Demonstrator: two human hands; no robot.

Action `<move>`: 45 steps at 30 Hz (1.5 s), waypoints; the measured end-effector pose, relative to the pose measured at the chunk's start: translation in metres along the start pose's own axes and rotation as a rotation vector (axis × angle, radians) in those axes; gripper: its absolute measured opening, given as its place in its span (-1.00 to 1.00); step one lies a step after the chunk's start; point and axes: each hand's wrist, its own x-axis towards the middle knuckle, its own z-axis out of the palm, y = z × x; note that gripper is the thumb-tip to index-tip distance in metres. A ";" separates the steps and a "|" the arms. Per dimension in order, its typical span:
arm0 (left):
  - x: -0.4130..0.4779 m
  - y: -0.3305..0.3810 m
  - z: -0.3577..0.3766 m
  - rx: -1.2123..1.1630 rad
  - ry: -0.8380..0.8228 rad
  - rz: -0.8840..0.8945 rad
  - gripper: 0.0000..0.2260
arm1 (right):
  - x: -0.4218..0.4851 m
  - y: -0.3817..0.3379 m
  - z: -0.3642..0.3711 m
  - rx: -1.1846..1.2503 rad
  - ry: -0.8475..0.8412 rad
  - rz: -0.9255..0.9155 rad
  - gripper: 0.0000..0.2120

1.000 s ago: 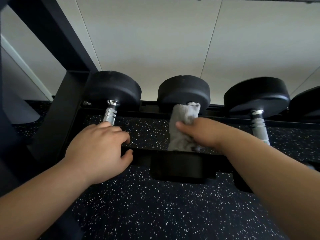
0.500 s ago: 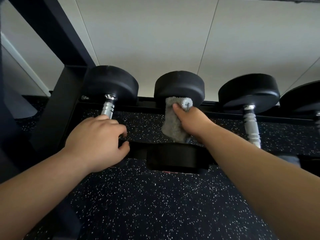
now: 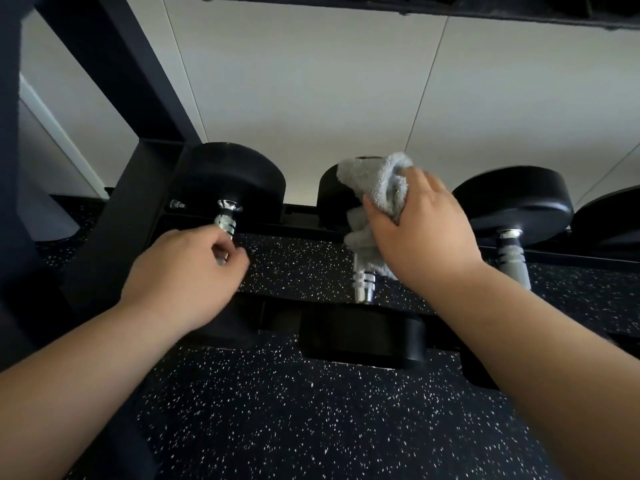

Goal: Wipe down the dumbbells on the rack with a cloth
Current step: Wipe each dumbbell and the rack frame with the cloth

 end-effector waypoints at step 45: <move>-0.006 -0.001 0.011 0.208 0.099 0.120 -0.80 | 0.051 0.054 0.014 0.445 -0.217 0.739 -0.78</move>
